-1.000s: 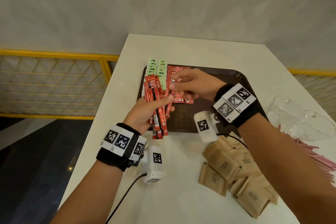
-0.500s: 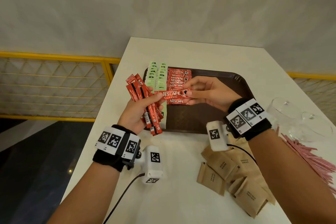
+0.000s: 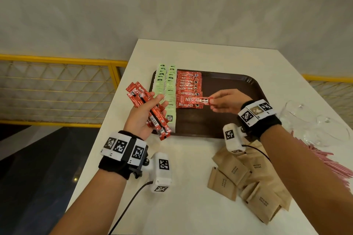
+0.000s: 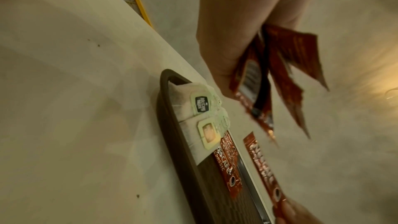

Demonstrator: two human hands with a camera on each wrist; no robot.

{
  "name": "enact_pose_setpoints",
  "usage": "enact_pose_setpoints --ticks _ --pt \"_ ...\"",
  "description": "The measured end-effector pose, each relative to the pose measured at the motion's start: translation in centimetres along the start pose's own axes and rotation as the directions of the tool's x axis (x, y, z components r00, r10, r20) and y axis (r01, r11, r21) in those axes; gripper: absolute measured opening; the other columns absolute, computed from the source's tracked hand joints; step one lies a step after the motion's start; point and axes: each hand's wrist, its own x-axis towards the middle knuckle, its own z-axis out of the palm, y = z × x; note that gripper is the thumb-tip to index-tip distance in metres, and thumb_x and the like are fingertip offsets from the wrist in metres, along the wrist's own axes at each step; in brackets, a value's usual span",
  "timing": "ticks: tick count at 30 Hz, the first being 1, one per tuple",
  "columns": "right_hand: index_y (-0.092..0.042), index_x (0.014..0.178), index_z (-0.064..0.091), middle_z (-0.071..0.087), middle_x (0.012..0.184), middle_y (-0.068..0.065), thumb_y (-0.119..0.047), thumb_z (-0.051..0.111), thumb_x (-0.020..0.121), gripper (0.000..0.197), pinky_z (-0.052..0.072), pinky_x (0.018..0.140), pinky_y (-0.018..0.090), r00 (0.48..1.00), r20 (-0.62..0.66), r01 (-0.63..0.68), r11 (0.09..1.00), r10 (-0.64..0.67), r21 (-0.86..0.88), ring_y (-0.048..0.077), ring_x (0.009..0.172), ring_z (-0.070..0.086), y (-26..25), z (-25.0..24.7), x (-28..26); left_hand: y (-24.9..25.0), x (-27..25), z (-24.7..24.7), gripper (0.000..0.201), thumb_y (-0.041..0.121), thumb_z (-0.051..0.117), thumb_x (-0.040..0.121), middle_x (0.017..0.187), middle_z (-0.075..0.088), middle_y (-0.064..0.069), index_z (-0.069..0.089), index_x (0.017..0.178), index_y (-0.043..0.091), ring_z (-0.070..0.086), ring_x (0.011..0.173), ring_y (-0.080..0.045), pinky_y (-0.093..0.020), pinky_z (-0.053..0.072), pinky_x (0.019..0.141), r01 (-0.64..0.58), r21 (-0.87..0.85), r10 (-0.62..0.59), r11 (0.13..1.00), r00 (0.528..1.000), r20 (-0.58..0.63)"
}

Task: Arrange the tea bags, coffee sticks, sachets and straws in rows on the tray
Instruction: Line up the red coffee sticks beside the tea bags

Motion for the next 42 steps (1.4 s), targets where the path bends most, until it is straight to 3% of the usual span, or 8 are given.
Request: enact_pose_setpoints --ticks 5,8,14,20,28,33,38,42 --pt "-0.004 0.083 0.064 0.067 0.079 0.011 0.003 0.065 0.082 0.007 0.058 0.056 0.023 0.992 -0.039 -0.124 0.96 0.118 -0.251 0.018 0.071 0.066 -0.3 0.7 1.4 -0.3 -0.2 0.1 0.019 0.007 0.065 0.084 0.094 0.069 -0.005 0.056 0.092 0.021 0.07 0.08 -0.016 -0.025 0.055 0.061 0.015 -0.018 -0.015 1.0 1.0 0.008" --pt "-0.003 0.078 0.064 0.068 0.082 0.013 0.003 0.066 0.081 0.008 0.057 0.064 0.026 0.991 -0.048 -0.131 0.934 0.121 -0.333 0.019 0.073 0.066 -0.4 1.5 2.1 -0.3 -0.2 0.3 0.019 0.006 0.065 0.085 0.091 0.069 -0.005 0.056 0.093 0.021 0.069 0.079 -0.015 -0.025 0.055 0.058 0.014 -0.019 -0.013 1.0 1.0 0.012" --pt "-0.002 0.073 0.062 0.064 0.093 0.02 0.001 0.068 0.081 0.011 0.054 0.082 0.038 0.981 -0.132 -0.183 0.908 0.143 -0.378 0.027 0.087 0.061 -0.2 2.9 3.1 -0.1 -0.1 -0.1 0.019 0.008 0.065 0.084 0.093 0.069 -0.005 0.056 0.094 0.021 0.069 0.082 -0.016 -0.026 0.054 0.06 0.021 -0.01 -0.021 1.0 1.0 0.008" --pt "-0.002 0.077 0.066 0.069 0.096 0.021 -0.004 0.074 0.077 0.008 0.055 0.085 0.044 0.982 -0.131 -0.176 0.889 0.133 -0.422 0.032 0.09 0.067 -0.2 3.0 3.5 -0.2 -0.1 0.0 0.016 0.008 0.064 0.085 0.079 0.071 -0.004 0.058 0.091 0.021 0.068 0.081 -0.017 -0.027 0.054 0.059 0.053 -0.009 -0.053 0.999 0.999 0.013" --pt "-0.004 0.073 0.066 0.072 0.088 0.019 -0.005 0.076 0.074 0.01 0.055 0.083 0.048 0.987 -0.113 -0.156 0.872 0.117 -0.465 0.033 0.088 0.07 0.0 2.8 3.7 -0.5 -0.2 0.3 0.019 0.008 0.062 0.087 0.079 0.073 -0.008 0.062 0.099 0.022 0.067 0.067 -0.015 -0.024 0.055 0.059 0.107 0.079 -0.113 0.991 0.99 0.084" --pt "-0.007 0.081 0.063 0.071 0.095 0.017 -0.01 0.076 0.076 0.014 0.054 0.088 0.047 0.982 -0.131 -0.184 0.846 0.136 -0.501 0.031 0.093 0.068 -0.2 2.8 3.8 -0.6 -0.3 0.5 0.021 0.013 0.067 0.083 0.085 0.071 -0.009 0.063 0.104 0.015 0.065 0.059 -0.012 -0.022 0.054 0.054 0.114 0.164 -0.129 0.98 0.988 0.089" --pt "-0.007 0.096 0.056 0.067 0.103 0.018 -0.006 0.071 0.08 0.022 0.052 0.09 0.046 0.981 -0.151 -0.179 0.882 0.124 -0.435 0.03 0.1 0.065 -0.6 2.1 3.5 -0.8 -0.5 0.5 0.035 0.012 0.072 0.077 0.087 0.069 -0.008 0.063 0.111 0.011 0.066 0.063 -0.013 -0.022 0.051 0.048 0.03 0.27 -0.045 0.962 0.998 0.048" --pt "-0.013 0.11 0.052 0.06 0.106 0.008 -0.019 0.067 0.085 0.029 0.054 0.087 0.041 0.989 -0.15 -0.05 0.924 -0.008 -0.379 0.021 0.099 0.06 -1.6 1.7 2.6 -0.9 -0.5 0.8 0.038 0.009 0.074 0.074 0.088 0.071 -0.005 0.063 0.111 0.01 0.069 0.069 -0.014 -0.022 0.05 0.051 -0.041 0.328 0.022 0.944 0.998 0.061"
